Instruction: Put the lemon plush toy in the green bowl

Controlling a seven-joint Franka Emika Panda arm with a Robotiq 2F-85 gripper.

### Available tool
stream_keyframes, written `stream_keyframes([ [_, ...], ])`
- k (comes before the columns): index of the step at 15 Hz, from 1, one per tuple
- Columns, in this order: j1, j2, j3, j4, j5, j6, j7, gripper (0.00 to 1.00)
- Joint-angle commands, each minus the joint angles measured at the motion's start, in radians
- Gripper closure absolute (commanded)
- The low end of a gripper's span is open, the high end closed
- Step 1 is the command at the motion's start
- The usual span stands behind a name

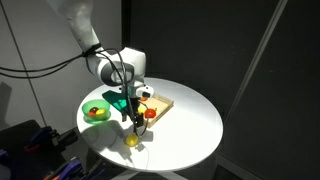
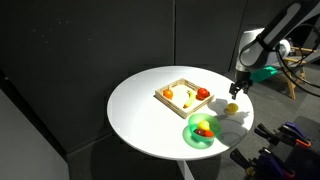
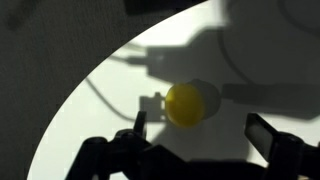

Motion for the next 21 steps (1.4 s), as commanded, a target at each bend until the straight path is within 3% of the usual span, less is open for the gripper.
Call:
stream_keyframes([
  [1, -0.010, 0.050, -0.007, 0.022, -0.029, 0.041, 0.012, 0.00],
  [21, 0.001, 0.264, -0.014, 0.144, -0.021, 0.100, 0.021, 0.00],
])
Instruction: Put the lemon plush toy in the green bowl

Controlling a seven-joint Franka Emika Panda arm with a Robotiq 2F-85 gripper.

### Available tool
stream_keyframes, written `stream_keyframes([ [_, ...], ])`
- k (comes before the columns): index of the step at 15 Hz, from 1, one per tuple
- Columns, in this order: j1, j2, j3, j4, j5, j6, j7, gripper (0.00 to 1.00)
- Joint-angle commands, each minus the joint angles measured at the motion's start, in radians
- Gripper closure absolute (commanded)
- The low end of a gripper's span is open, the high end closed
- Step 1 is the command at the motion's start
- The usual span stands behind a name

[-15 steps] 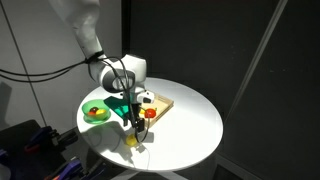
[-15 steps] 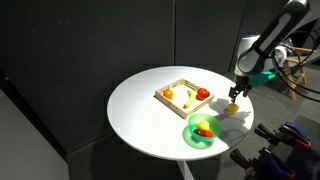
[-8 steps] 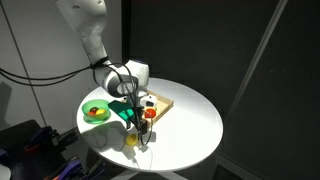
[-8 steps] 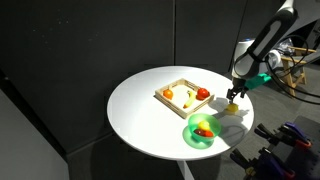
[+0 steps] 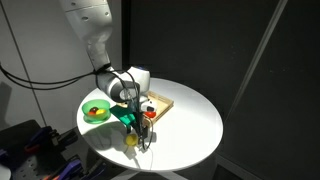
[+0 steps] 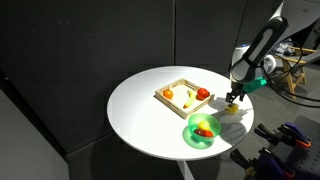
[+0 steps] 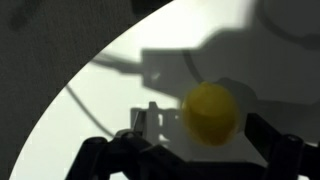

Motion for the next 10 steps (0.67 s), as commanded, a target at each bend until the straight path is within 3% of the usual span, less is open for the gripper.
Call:
stream_keyframes([
  [1, 0.001, 0.029, -0.004, 0.024, -0.021, 0.010, 0.021, 0.00],
  [9, 0.003, 0.058, -0.003, 0.045, -0.020, 0.005, 0.021, 0.00],
  [10, 0.003, 0.059, -0.003, 0.046, -0.019, 0.004, 0.021, 0.20],
])
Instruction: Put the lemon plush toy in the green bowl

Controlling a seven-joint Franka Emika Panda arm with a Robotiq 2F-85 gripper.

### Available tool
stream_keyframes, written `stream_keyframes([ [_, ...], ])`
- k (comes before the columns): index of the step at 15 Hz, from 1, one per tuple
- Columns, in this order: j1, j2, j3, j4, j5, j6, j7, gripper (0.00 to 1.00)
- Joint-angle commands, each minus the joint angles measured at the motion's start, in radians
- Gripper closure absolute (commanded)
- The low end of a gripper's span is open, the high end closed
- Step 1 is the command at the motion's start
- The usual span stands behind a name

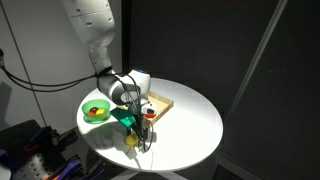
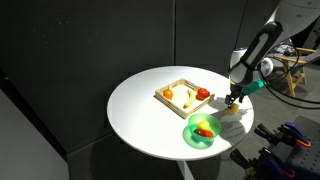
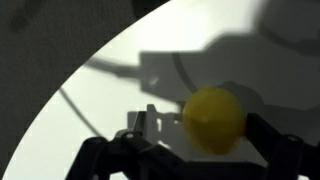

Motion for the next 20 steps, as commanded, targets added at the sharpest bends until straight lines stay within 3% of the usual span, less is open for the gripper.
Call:
stream_keyframes([
  [1, 0.001, 0.015, -0.002, 0.020, -0.019, 0.002, 0.020, 0.26],
  [6, 0.008, -0.001, -0.011, 0.023, -0.019, -0.023, 0.034, 0.66],
  [14, 0.005, -0.118, -0.030, -0.013, -0.027, -0.078, 0.040, 0.66],
  [20, 0.002, -0.253, -0.021, -0.043, -0.031, -0.195, 0.030, 0.66],
])
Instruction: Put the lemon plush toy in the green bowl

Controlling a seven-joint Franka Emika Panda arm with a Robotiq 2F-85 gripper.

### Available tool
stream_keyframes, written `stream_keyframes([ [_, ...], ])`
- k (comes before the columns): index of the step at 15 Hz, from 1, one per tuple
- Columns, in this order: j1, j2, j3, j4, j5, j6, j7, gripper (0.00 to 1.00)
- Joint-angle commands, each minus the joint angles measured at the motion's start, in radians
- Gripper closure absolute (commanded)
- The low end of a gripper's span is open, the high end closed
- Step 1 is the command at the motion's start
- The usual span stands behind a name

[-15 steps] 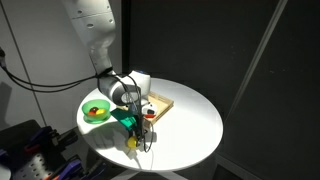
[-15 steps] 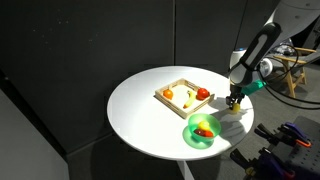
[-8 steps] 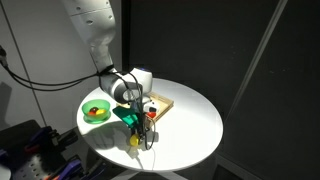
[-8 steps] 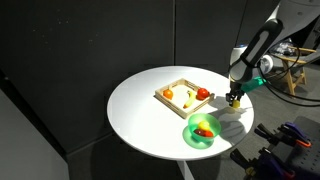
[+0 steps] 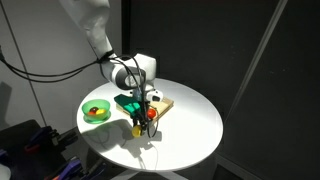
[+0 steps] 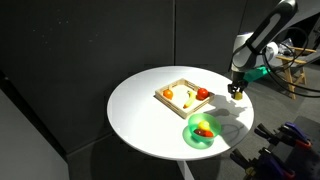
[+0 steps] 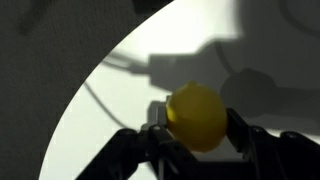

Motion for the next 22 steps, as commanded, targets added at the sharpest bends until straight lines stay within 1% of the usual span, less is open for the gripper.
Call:
stream_keyframes([
  [1, 0.002, -0.124, 0.008, -0.048, -0.030, -0.078, 0.013, 0.66],
  [6, 0.013, -0.235, 0.032, -0.075, -0.044, -0.135, 0.018, 0.66],
  [10, 0.026, -0.293, 0.066, -0.093, -0.069, -0.165, 0.008, 0.66],
  [22, 0.092, -0.373, 0.166, -0.150, -0.069, -0.173, 0.014, 0.66],
])
